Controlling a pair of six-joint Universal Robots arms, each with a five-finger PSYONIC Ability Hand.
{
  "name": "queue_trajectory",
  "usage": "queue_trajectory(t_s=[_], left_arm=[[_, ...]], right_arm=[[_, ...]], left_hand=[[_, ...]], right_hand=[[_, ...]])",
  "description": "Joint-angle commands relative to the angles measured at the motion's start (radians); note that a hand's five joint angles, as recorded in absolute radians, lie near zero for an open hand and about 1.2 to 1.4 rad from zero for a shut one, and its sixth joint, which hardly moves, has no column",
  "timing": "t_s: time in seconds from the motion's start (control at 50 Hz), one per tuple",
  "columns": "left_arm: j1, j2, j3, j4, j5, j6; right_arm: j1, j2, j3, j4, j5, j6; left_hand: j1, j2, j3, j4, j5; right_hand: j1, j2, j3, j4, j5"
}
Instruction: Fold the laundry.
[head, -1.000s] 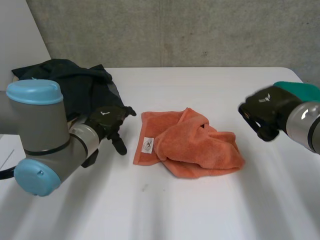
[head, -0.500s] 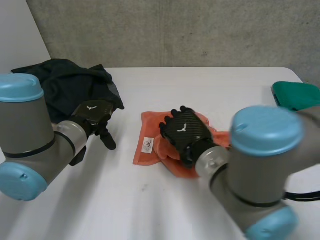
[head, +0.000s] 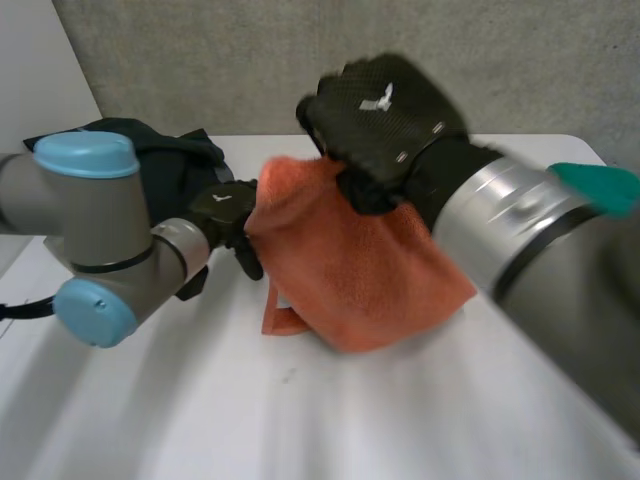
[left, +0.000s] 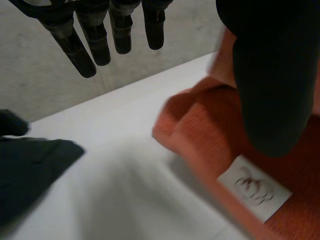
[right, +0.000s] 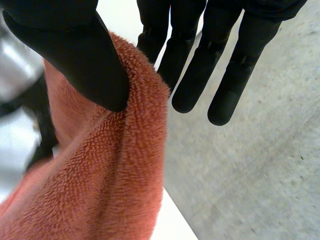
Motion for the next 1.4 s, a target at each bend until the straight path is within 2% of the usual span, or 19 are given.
queue_trajectory(t_s=[0.02,0.14,0.22,0.28,0.32,0.34,0.4,0.46,0.56,0.76,0.86,0.92,1.0,1.04,1.06,1.1,1.22,1.3,1.4], left_arm=[[-0.083,-0.109,0.118,-0.102,0.039,-0.051],[-0.164,-0.137,0.127,-0.107,0.116,-0.127],[-0.236,-0.143,0.119,-0.115,0.147,-0.186],[-0.275,-0.14,0.098,-0.108,0.13,-0.202],[-0.273,-0.129,0.098,-0.099,0.084,-0.2],[-0.266,-0.121,0.099,-0.093,0.059,-0.2],[-0.202,-0.079,0.118,-0.082,-0.063,-0.203],[-0.134,0.01,0.118,-0.073,-0.132,-0.199],[-0.045,0.193,0.078,-0.041,-0.085,-0.171],[-0.046,0.385,-0.204,0.013,-0.077,-0.134],[-0.091,0.322,-0.31,0.089,-0.096,-0.065],[-0.105,0.206,-0.319,0.157,-0.126,-0.006],[-0.12,0.063,-0.284,0.163,-0.197,0.045],[-0.126,0.028,-0.266,0.14,-0.223,0.051],[-0.132,0.014,-0.252,0.107,-0.241,0.053],[-0.138,0.018,-0.238,0.07,-0.252,0.053],[-0.161,0.125,-0.235,-0.032,-0.257,0.065],[-0.148,0.236,-0.265,-0.045,-0.257,0.097],[-0.105,0.345,-0.319,-0.065,-0.252,0.149]], right_arm=[[-0.07,-0.105,-0.065,0.105,-0.1,0.179],[-0.122,-0.137,-0.075,0.111,-0.183,0.294],[-0.153,-0.131,-0.082,0.102,-0.197,0.335],[-0.193,-0.118,-0.092,0.096,-0.191,0.355],[-0.22,-0.107,-0.099,0.094,-0.18,0.364],[-0.23,-0.102,-0.102,0.094,-0.177,0.366],[-0.27,-0.084,-0.116,0.091,-0.165,0.369],[-0.31,-0.065,-0.133,0.093,-0.151,0.369],[-0.403,-0.009,-0.182,0.119,-0.123,0.369],[-0.501,0.174,-0.194,0.246,-0.194,0.293],[-0.503,0.266,-0.127,0.249,-0.234,0.165],[-0.503,0.323,-0.07,0.238,-0.243,0.073],[-0.489,0.39,-0.001,0.215,-0.24,-0.043],[-0.488,0.405,0.022,0.196,-0.238,-0.079],[-0.485,0.41,0.043,0.171,-0.235,-0.111],[-0.485,0.409,0.065,0.15,-0.229,-0.129],[-0.475,0.331,0.115,0.081,-0.115,-0.072],[-0.443,0.216,0.158,0.085,-0.027,0.019],[-0.422,0.076,0.224,0.113,0.093,0.146]], left_hand=[[-0.035,-0.033,-0.037,-0.029,-0.044],[-0.035,-0.033,-0.037,-0.029,-0.044],[-0.006,-0.003,-0.008,0.0,-0.014],[0.63,0.632,0.628,0.636,0.621],[1.184,1.186,1.182,1.19,1.175],[1.187,1.189,1.185,1.192,1.178],[1.187,1.189,1.185,1.193,1.178],[1.187,1.189,1.185,1.193,1.178],[1.187,1.189,1.185,1.193,1.178],[1.187,1.189,1.185,1.193,1.178],[1.187,1.189,1.185,1.193,1.178],[1.187,1.189,1.185,1.193,1.178],[1.187,1.189,1.185,1.193,1.178],[1.187,1.189,1.185,1.193,1.178],[1.187,1.189,1.185,1.193,1.178],[1.187,1.189,1.185,1.193,1.178],[0.417,0.419,0.415,0.422,0.408],[0.193,0.195,0.19,0.198,0.184],[0.066,0.068,0.064,0.072,0.057]], right_hand=[[0.276,0.219,0.209,0.203,0.248],[0.276,0.219,0.209,0.203,0.248],[0.276,0.219,0.209,0.203,0.248],[0.276,0.219,0.209,0.203,0.248],[0.276,0.219,0.209,0.203,0.248],[0.276,0.219,0.209,0.203,0.248],[0.276,0.219,0.209,0.203,0.248],[0.276,0.219,0.209,0.203,0.248],[0.276,0.219,0.209,0.203,0.248],[0.276,0.219,0.209,0.203,0.248],[0.276,0.219,0.209,0.203,0.248],[0.276,0.219,0.209,0.203,0.248],[0.276,0.219,0.209,0.203,0.248],[0.077,0.021,0.01,0.004,0.049],[-0.235,-0.292,-0.302,-0.308,-0.263],[-0.411,-0.467,-0.478,-0.484,-0.439],[-0.57,-0.627,-0.637,-0.643,-0.598],[-0.655,-0.711,-0.722,-0.728,-0.683],[-0.807,-0.864,-0.874,-0.881,-0.835]])
